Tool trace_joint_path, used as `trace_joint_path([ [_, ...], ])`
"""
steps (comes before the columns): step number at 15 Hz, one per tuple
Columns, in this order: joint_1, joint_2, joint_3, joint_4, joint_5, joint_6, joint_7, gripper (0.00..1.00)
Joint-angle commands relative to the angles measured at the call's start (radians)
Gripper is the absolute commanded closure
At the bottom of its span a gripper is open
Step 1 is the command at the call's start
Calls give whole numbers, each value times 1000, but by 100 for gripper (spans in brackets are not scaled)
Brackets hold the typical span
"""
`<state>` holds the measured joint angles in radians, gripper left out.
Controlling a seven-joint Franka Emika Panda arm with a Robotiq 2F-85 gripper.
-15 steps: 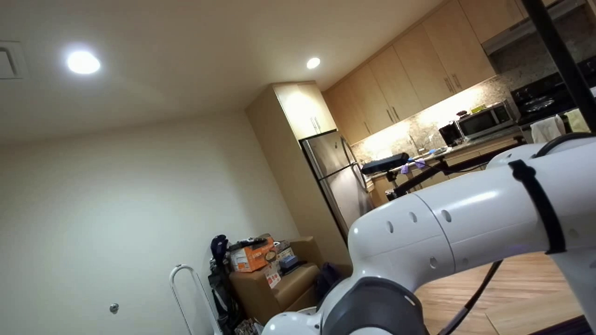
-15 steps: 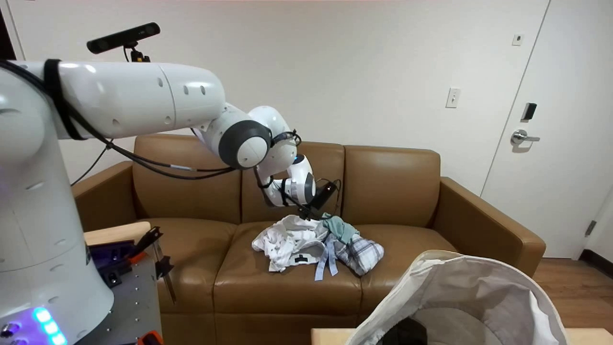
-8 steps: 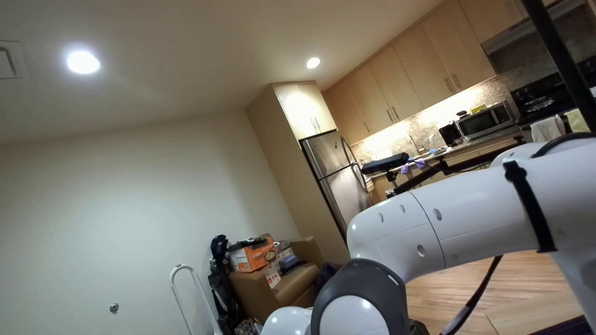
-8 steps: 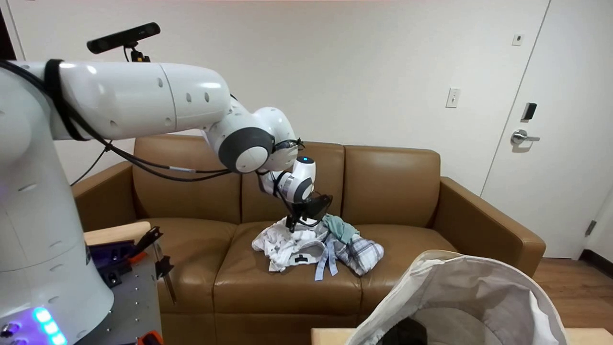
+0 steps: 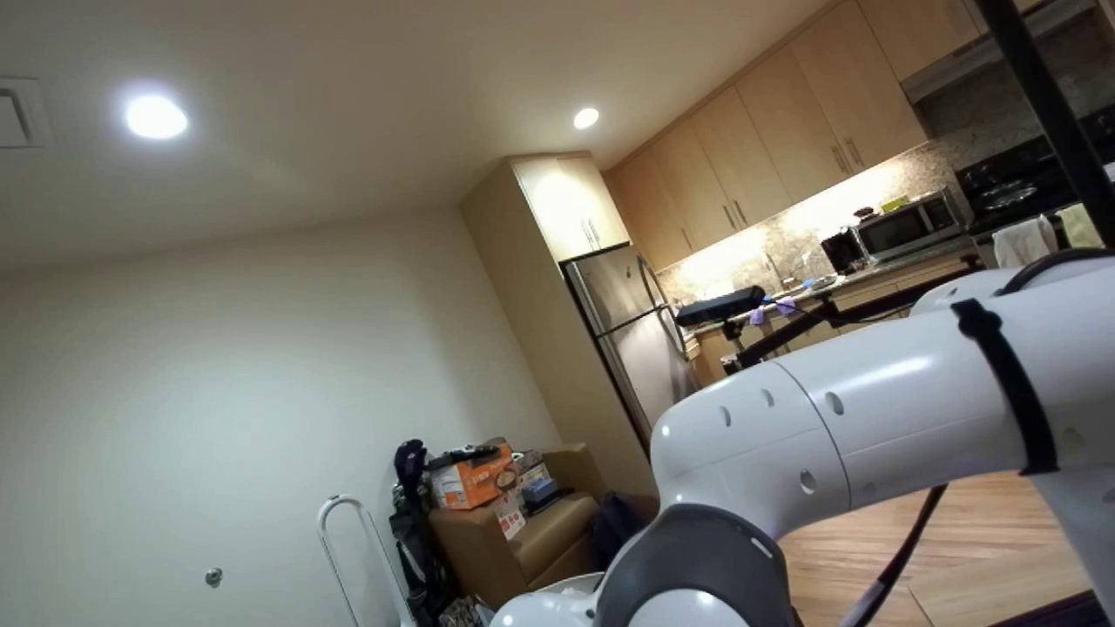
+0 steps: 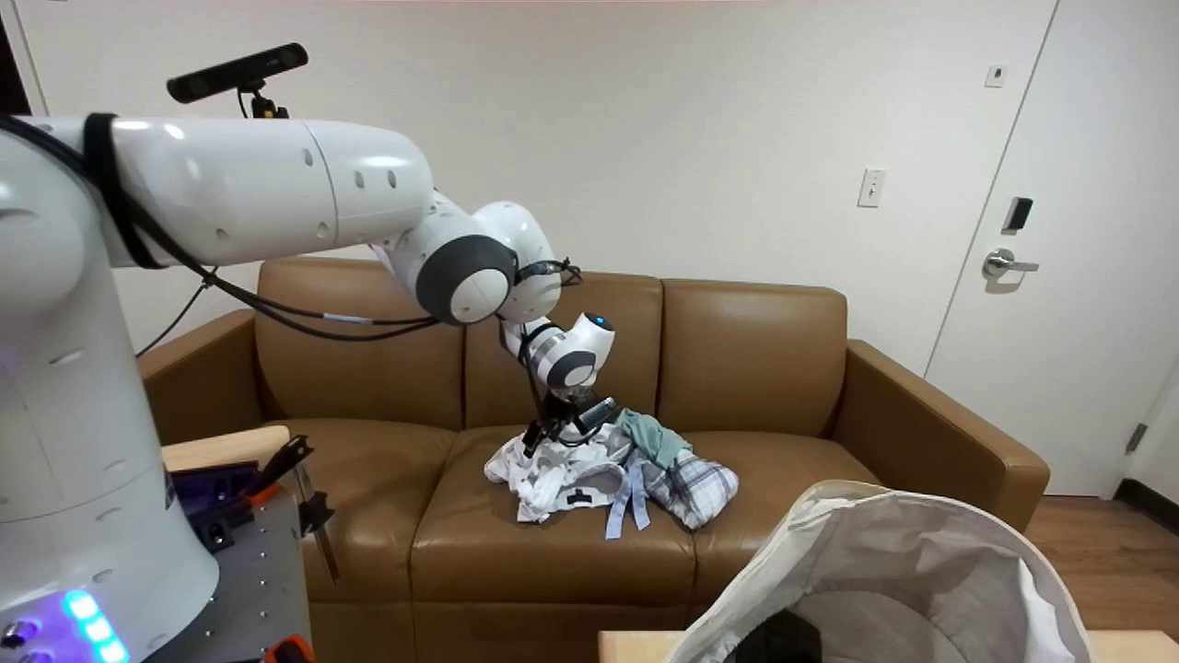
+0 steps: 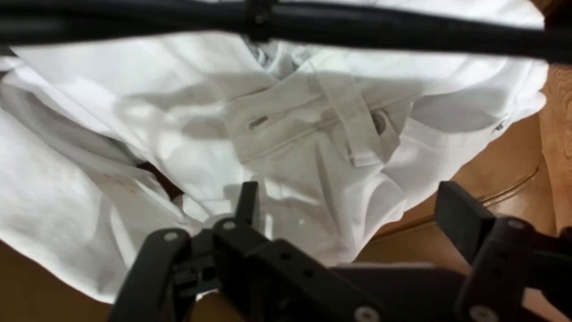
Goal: Put the white short in the bag
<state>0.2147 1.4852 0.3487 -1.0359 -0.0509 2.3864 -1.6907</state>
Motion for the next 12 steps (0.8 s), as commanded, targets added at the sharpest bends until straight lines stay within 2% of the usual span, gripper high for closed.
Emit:
trace_joint_path([
  [1,32,0,-49,-5,187,18,-93,0],
  [4,103,0,-155,-23,259,182,-56,0],
  [7,128,2,-183,-50,321,283,-80,0],
  [9,140,2,-195,-59,356,285,-54,0],
  [12,144,3,-197,-56,429,190,-3,0],
])
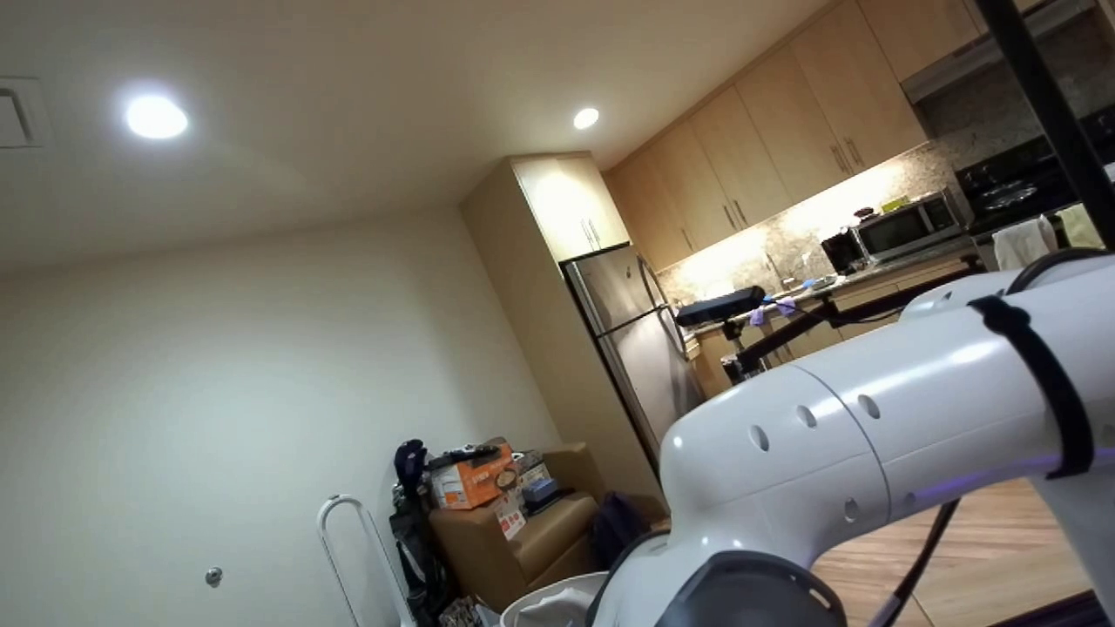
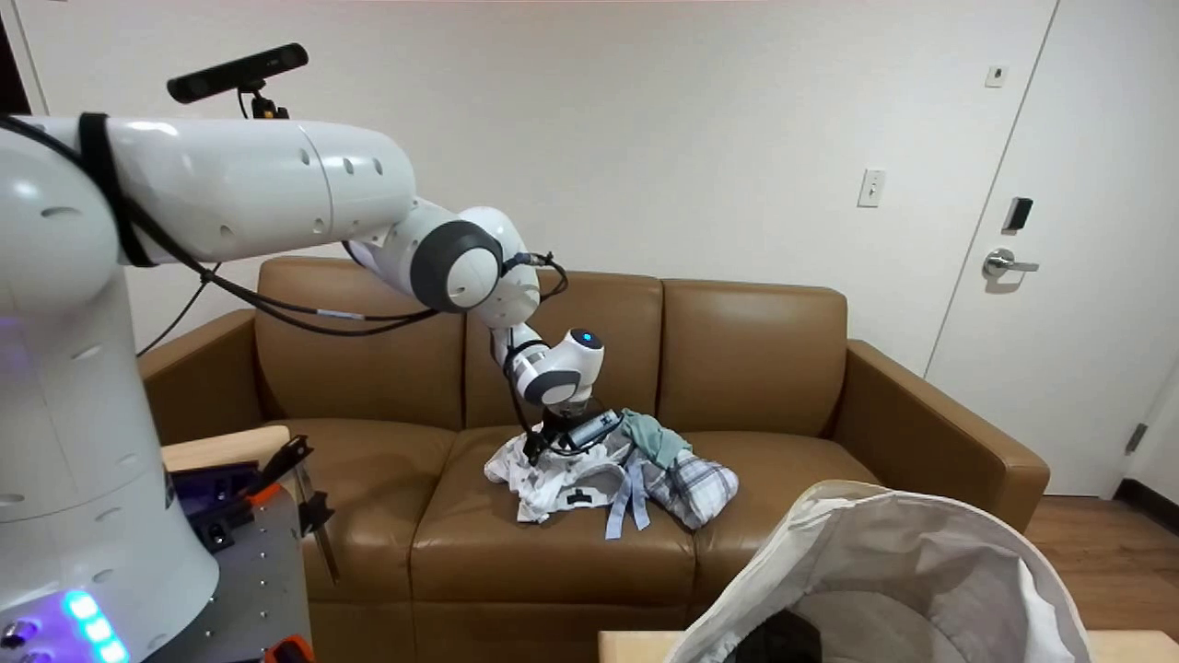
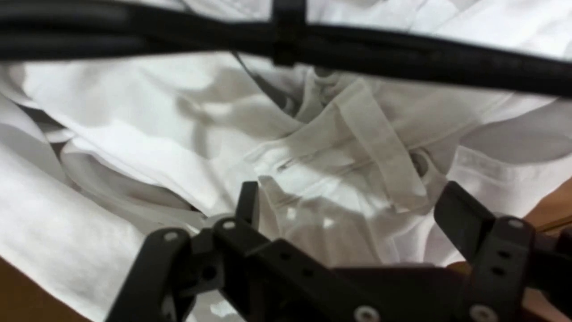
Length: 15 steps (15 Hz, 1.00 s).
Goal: Put the white short in the bag
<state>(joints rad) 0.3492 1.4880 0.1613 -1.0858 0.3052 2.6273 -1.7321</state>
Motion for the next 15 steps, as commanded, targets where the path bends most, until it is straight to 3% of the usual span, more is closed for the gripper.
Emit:
trace_joint_path([
  [1,11,0,-11,-7,95,-72,47,0],
  [2,20,0,-21,-7,112,-89,57,2],
  [4,17,1,-20,-8,150,-133,55,26],
  [7,21,1,-29,-9,195,-148,50,47],
  [13,44,-1,-57,-10,237,-115,40,86],
  [15,38,-1,-52,-8,243,-110,21,93],
])
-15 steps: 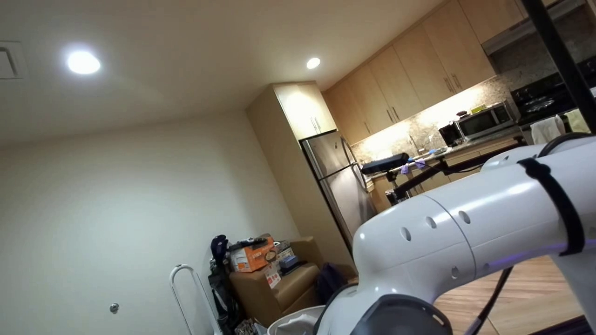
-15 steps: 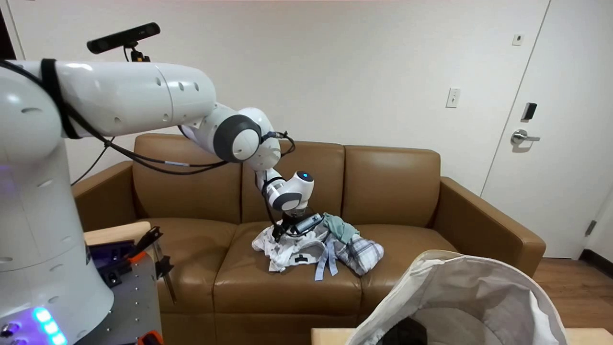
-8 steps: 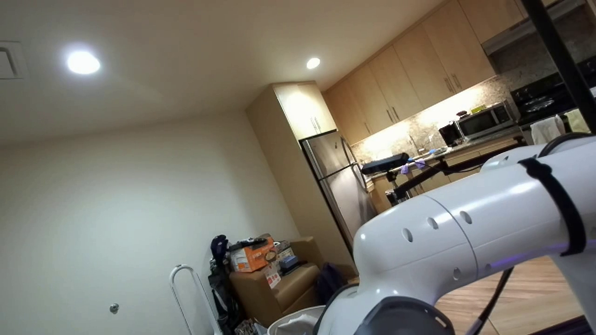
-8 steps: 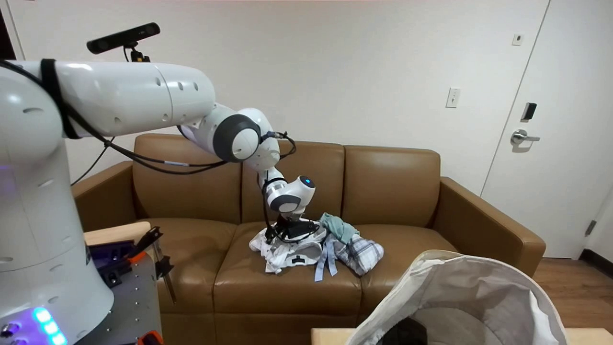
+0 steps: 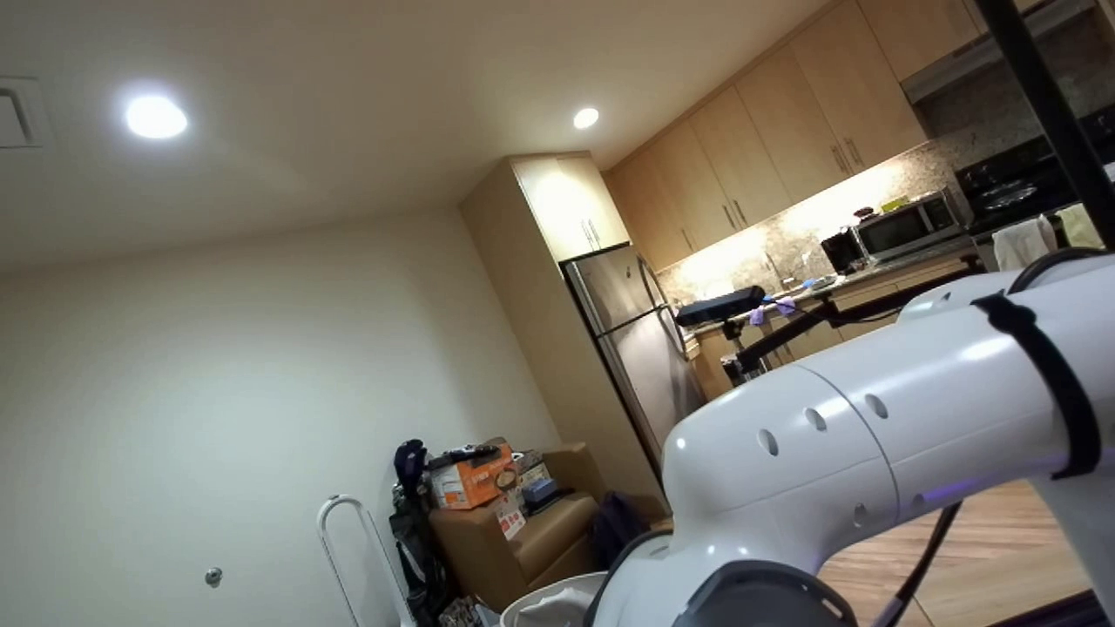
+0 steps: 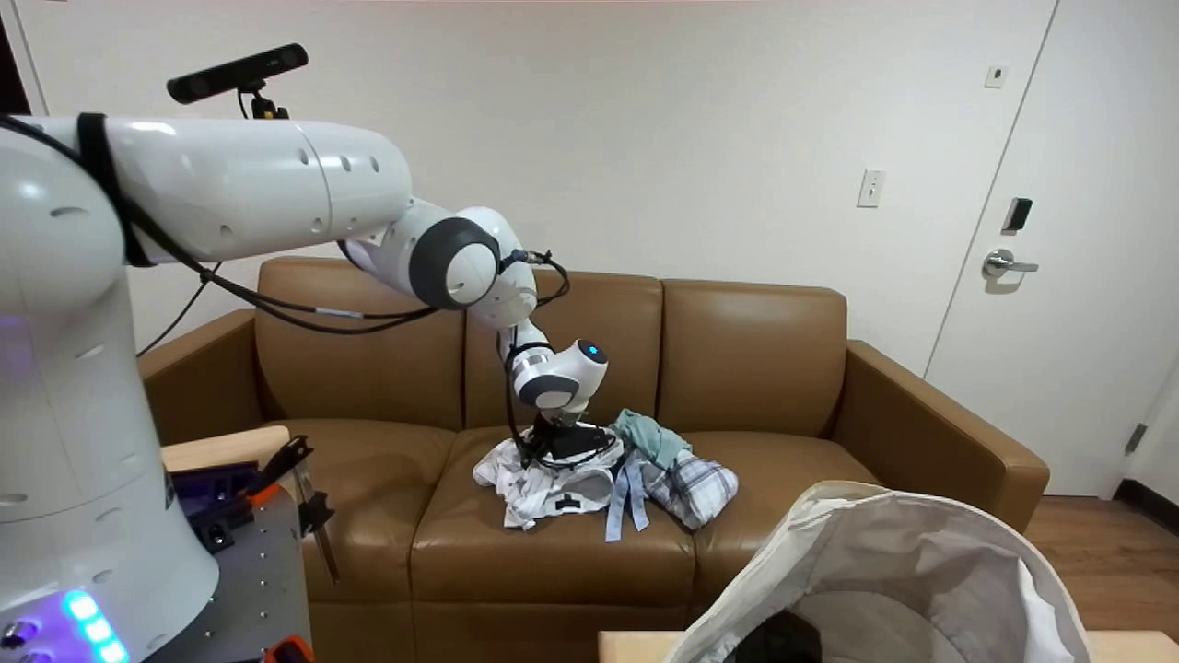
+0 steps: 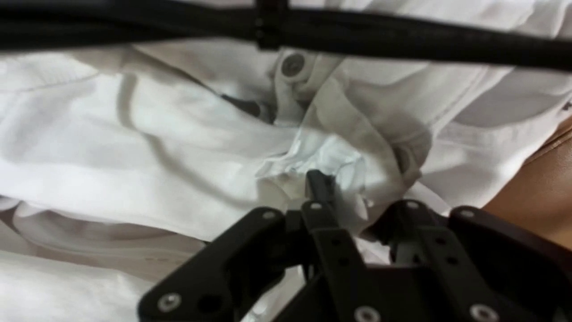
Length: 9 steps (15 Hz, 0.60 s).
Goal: Put the white short in the bag
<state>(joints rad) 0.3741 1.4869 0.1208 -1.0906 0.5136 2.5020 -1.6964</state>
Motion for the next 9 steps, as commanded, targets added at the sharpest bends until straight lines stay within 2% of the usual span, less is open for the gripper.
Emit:
trace_joint_path([
  [1,-59,0,85,-19,-124,53,45,93],
  [2,6,0,-5,9,4,33,-21,94],
  [3,3,-1,-5,23,-5,42,-6,91],
  [4,8,-1,-20,42,-9,54,0,93],
  [5,-64,-2,66,48,-164,92,66,91],
  [6,-65,-2,56,76,-199,116,86,91],
  [7,-20,-3,-17,116,-110,118,54,91],
  [8,-75,-5,40,136,-262,150,136,91],
  [9,-68,-7,13,169,-297,161,163,92],
])
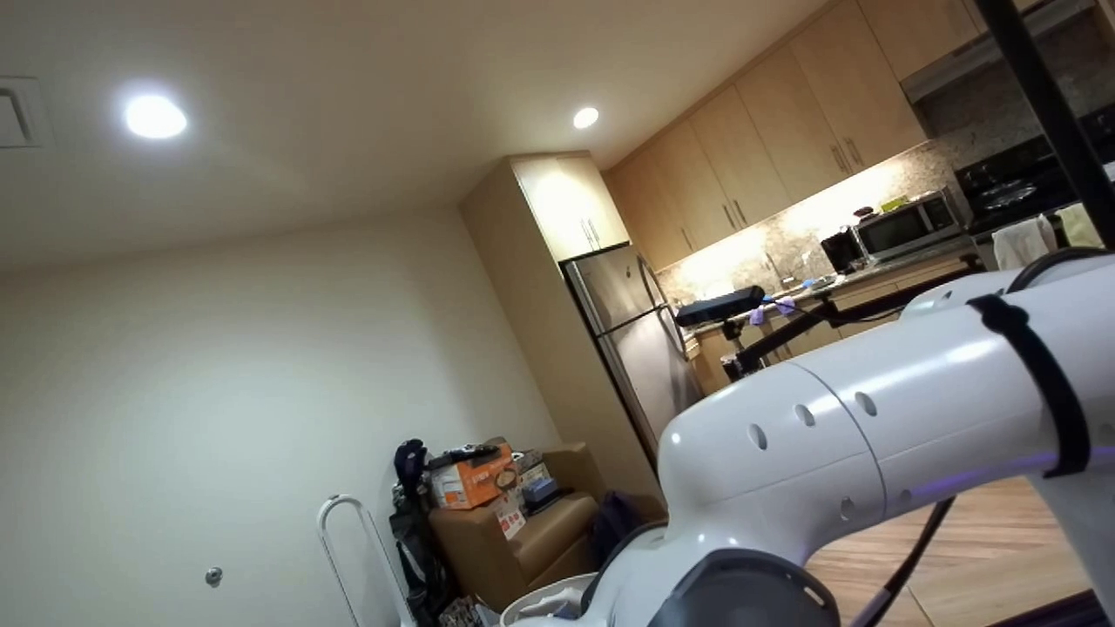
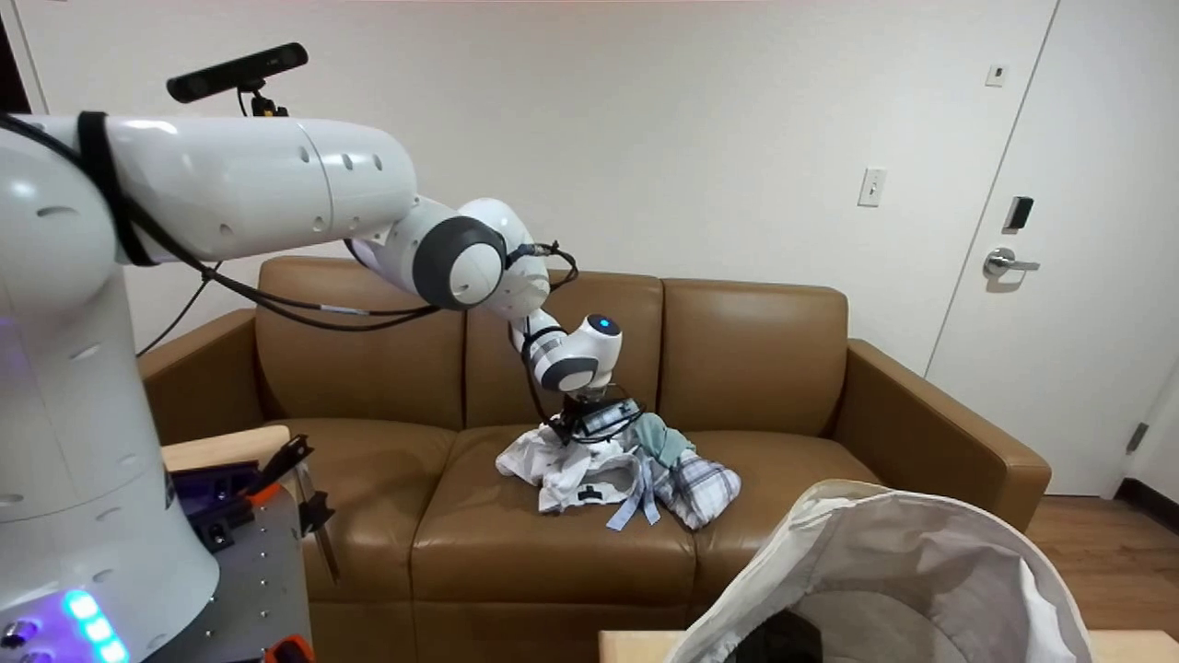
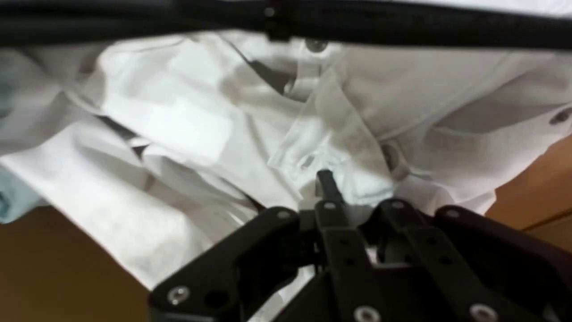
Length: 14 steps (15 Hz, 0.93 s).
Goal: Put the white short in the bag
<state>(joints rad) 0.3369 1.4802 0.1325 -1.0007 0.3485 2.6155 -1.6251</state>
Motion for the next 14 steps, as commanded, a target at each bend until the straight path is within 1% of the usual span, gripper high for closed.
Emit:
trace_joint_path([
  [1,-36,-1,-5,107,-175,62,131,92],
  [4,-34,-8,-57,194,-290,97,266,92],
  [5,-5,-42,-127,181,-247,115,280,92],
  [6,5,-75,-160,168,-258,135,331,92],
  [8,50,-127,-260,137,-266,186,418,92],
  [9,11,-62,-180,188,-238,140,323,85],
  [10,27,-80,-216,188,-238,148,356,85],
  [11,37,-93,-235,186,-238,148,374,85],
  [14,45,-100,-244,180,-238,148,381,85],
])
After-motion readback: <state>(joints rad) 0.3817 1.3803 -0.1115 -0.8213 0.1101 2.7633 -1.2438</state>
